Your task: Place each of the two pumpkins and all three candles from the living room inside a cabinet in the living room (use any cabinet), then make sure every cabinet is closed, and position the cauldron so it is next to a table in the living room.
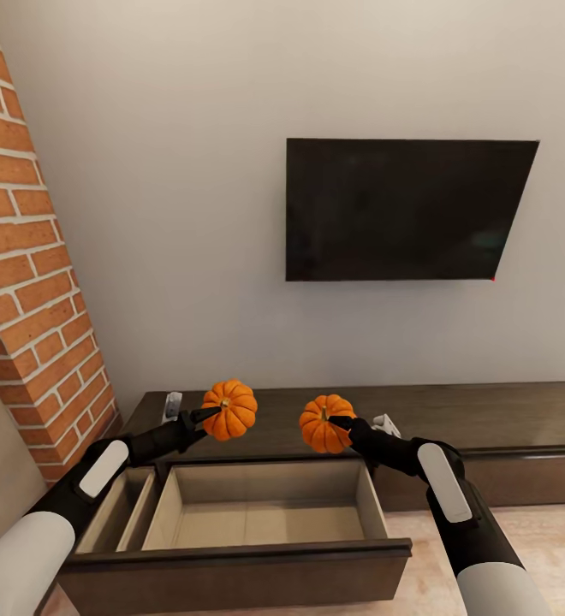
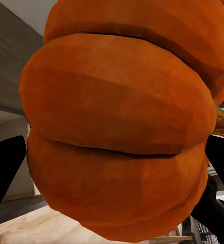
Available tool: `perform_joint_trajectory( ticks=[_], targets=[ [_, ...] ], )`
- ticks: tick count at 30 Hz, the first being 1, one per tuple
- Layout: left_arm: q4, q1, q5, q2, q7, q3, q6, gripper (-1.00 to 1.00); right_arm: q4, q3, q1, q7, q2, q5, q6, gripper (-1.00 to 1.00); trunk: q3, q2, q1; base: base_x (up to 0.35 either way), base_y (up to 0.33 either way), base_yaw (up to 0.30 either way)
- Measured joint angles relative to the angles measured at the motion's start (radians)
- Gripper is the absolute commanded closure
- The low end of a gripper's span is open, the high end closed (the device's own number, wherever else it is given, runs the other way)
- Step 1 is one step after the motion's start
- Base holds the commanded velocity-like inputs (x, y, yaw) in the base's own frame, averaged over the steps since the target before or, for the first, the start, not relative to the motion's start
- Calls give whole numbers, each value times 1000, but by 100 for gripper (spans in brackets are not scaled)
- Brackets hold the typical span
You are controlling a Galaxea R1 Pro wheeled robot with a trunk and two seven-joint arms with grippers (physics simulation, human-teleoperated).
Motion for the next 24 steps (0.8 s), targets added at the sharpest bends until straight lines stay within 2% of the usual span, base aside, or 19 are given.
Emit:
perform_joint_trajectory(
  ticks=[9, 24],
  targets=[
    [0, 0, 1, 0, -1, 0, 0, 100, 0, 17, 0, 0, 0, 0, -1, 100, -28, -63, 35, 0, 0, 0],
    [0, 0, 1, 0, -1, 0, 0, 100, 0, 19, 0, 0, 0, 0, -1, 100, -75, -168, 92, 0, 0, 0]
  ],
)
